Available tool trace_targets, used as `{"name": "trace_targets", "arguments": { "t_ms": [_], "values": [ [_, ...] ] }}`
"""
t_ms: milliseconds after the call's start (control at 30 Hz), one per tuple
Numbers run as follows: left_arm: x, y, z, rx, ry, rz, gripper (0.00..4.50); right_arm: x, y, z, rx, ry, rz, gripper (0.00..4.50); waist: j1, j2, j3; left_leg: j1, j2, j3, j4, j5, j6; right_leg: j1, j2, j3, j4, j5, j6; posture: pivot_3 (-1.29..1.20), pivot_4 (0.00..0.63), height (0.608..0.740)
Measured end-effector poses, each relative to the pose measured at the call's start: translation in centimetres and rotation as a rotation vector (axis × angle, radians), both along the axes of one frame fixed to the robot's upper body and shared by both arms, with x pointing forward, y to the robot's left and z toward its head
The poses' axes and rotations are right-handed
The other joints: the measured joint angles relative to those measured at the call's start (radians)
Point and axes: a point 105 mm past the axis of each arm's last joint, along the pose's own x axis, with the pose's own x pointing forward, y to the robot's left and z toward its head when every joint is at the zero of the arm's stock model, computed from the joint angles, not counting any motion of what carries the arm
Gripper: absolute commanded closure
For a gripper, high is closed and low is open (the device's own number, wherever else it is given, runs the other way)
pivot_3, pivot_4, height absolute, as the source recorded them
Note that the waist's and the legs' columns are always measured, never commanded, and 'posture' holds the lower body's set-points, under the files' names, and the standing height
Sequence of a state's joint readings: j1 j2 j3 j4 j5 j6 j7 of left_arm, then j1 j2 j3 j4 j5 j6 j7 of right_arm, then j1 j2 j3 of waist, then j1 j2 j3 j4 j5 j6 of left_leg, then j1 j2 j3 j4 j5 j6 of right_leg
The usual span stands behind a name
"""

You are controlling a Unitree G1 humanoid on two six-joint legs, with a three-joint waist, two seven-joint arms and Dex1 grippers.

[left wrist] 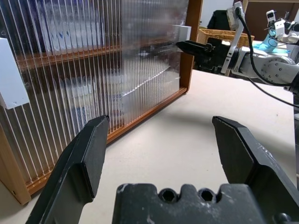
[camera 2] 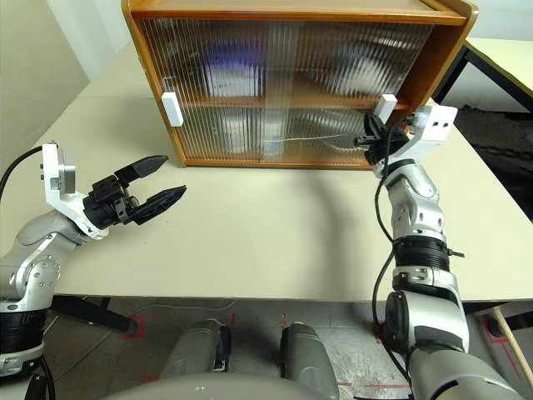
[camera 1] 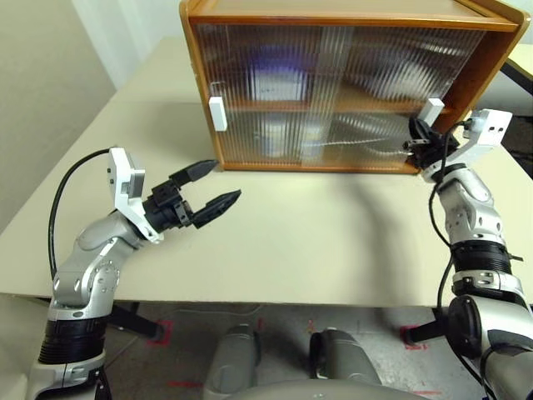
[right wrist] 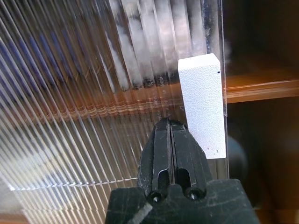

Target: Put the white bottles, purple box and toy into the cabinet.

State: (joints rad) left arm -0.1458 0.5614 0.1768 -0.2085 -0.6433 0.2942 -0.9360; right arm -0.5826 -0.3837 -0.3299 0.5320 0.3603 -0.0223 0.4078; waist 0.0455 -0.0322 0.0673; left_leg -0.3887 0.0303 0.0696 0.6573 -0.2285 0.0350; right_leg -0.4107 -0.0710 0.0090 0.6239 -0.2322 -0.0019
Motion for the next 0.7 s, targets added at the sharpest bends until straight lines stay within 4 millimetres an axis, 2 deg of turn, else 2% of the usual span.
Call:
{"name": "trace_targets", "arguments": {
  "t_ms": [200, 467, 567, 700],
  "values": [
    [0.2, 0.2, -0.3, -0.003, 0.014, 0.009, 0.0, -0.4, -2.5, 0.1, -0.02, 0.012, -0.068, 4.47, -0.002, 0.0, 0.0, 0.0, 0.0, 0.0, 0.0, 0.001, 0.002, 0.0, 0.0, 0.0, 0.0, 0.0, 0.0, 0.15, 0.016, 0.74],
    [0.2, 0.3, -0.3, -0.004, 0.013, 0.009, 0.0, -0.5, -2.8, 0.2, -0.038, 0.016, -0.068, 4.47, 0.001, 0.0, 0.0, -0.001, 0.0, 0.0, 0.0, 0.001, 0.002, 0.0, 0.0, 0.0, -0.001, 0.0, 0.001, 0.15, 0.016, 0.74],
    [0.2, 0.3, -0.4, -0.004, 0.014, 0.011, 0.0, -0.8, -2.4, 0.3, -0.05, 0.0, -0.027, 3.76, 0.001, 0.0, 0.0, -0.001, 0.0, 0.0, 0.0, 0.001, 0.002, 0.0, 0.0, 0.0, -0.001, 0.0, 0.001, 0.16, 0.018, 0.74],
    [0.1, 1.0, -0.4, -0.017, 0.017, 0.042, 0.0, -3.2, 0.8, 0.5, -0.156, -0.082, 0.235, 2.28, 0.0, 0.0, 0.0, 0.0, 0.001, -0.002, -0.001, 0.001, 0.002, 0.0, 0.001, -0.001, 0.0, 0.002, 0.009, 0.17, 0.022, 0.74]
  ]
}}
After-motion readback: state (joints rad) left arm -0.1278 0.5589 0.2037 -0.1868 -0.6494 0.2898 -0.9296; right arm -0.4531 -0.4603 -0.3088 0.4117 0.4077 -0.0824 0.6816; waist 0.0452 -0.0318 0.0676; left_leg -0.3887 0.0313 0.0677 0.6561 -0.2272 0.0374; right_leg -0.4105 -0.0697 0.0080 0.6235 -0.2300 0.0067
